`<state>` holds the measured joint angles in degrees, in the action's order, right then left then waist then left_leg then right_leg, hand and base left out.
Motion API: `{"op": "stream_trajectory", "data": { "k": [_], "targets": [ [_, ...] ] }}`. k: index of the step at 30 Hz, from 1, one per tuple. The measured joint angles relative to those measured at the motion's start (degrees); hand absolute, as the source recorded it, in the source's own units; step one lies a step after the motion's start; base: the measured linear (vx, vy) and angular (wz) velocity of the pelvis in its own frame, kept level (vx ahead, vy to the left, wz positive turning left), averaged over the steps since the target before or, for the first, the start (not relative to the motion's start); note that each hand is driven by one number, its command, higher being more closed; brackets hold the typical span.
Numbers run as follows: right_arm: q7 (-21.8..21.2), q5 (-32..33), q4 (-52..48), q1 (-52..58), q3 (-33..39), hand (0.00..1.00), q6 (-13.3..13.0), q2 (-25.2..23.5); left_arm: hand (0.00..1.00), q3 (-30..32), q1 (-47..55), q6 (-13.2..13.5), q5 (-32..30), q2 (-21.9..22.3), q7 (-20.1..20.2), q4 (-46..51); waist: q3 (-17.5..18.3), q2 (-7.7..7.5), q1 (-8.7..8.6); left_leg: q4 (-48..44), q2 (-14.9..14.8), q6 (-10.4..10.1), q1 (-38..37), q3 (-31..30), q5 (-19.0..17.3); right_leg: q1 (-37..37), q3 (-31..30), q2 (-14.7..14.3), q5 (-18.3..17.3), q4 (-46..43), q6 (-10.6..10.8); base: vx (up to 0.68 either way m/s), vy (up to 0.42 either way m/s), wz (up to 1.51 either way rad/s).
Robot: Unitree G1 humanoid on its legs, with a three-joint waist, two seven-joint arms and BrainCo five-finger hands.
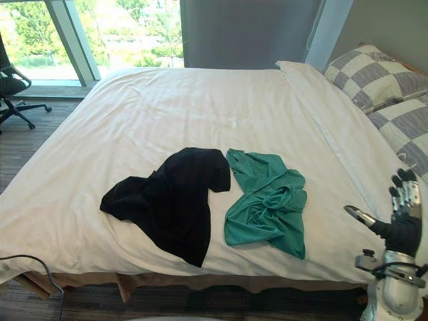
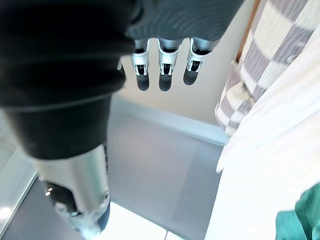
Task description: Tidy the bed and pick cloth on bed and put in laundry
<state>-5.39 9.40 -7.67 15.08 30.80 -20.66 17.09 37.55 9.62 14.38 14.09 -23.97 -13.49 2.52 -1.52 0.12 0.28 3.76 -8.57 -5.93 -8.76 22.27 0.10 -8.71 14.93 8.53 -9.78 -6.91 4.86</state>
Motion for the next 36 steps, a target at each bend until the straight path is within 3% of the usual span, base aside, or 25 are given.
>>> {"op": "stream_trajectory", "data": {
  "k": [5, 8, 14, 15, 16, 23, 25, 36],
  "targets": [
    [-1.6, -3.0, -1.8, -1.6, -9.0, 0.0, 1.9, -0.4, 0.0, -12.9, -0.4, -0.6, -13.4, 3.6, 1.4, 3.6, -0.7, 1.22, -0.77, -0.9, -0.2, -0.1, -0.2, 1.7, -0.7, 0.7, -2.5, -0.2, 0.0, -0.2, 0.0, -0.01, -0.008, -0.22],
    [-1.7, -3.0, -2.4, -1.6, -13.4, 0.0, 3.2, -2.0, 0.0, -19.5, -0.4, -2.9, -20.1, 7.3, 1.6, 3.5, -0.8, 1.08, -1.03, -1.0, -0.6, -0.2, -0.2, 2.6, -0.8, 1.3, -3.7, -0.5, 0.0, -0.3, 0.0, -0.04, -0.03, -0.2],
    [-0.7, -3.6, -2.5, -1.5, -20.7, 0.0, 5.1, -5.7, 0.0, -28.9, -0.7, -8.0, -27.2, 10.2, 2.0, 0.7, -1.6, 0.07, -1.97, -1.0, -0.7, -0.4, -1.1, 5.4, -1.0, 2.5, -6.8, -0.9, 0.0, -0.8, 0.0, -0.02, -0.004, -0.22],
    [-0.6, -3.8, -2.5, -1.5, -21.3, 0.0, 5.3, -5.8, 0.0, -29.1, -0.7, -8.4, -27.5, 10.2, 2.0, 0.4, -1.6, 0.02, -1.96, -1.0, -0.7, -0.4, -1.2, 5.5, -1.1, 2.5, -7.2, -0.9, 0.0, -0.8, 0.0, -0.04, 0.0, -0.28],
    [-0.5, -4.2, -2.6, -1.5, -22.7, 0.0, 5.8, -5.8, 0.0, -29.7, -0.6, -10.4, -29.5, 10.5, 1.9, -0.4, -1.7, -0.1, -1.95, -1.0, -0.8, -0.6, -1.1, 6.2, -1.3, 3.3, -8.2, -1.1, 0.0, -0.9, 0.0, -0.04, 0.0, -0.25],
    [-0.1, -4.6, -4.6, -0.8, -23.2, 0.0, 7.8, -5.8, 0.0, -29.8, -0.5, -14.1, -31.8, 11.8, 0.2, -2.6, -2.0, -0.24, -1.9, -1.0, -0.9, -0.6, 1.0, 7.8, -1.3, 6.3, -10.0, -1.4, 0.5, -0.7, 0.3, -0.02, -0.009, -0.13],
    [0.0, -4.6, -6.8, -0.8, -23.4, 0.0, 7.8, -5.7, 0.0, -29.8, -0.6, -14.2, -31.8, 11.6, -0.8, -2.6, -2.4, -0.05, -1.89, -1.3, -1.3, -0.6, 2.1, 8.4, -1.3, 7.6, -10.8, -1.8, 1.4, -0.4, 0.0, 0.0, -0.018, -0.16],
    [4.3, -3.0, -9.0, -6.1, -21.6, 0.0, 7.7, -4.6, 0.0, -25.9, -7.5, -14.1, -31.7, 4.9, -8.0, -2.6, -12.7, -0.35, -2.25, -3.9, -1.6, 0.3, 10.5, 8.4, -0.6, 15.5, -12.2, -1.8, 4.2, -0.1, -0.2, -0.02, -0.006, -0.02]
  ]
}}
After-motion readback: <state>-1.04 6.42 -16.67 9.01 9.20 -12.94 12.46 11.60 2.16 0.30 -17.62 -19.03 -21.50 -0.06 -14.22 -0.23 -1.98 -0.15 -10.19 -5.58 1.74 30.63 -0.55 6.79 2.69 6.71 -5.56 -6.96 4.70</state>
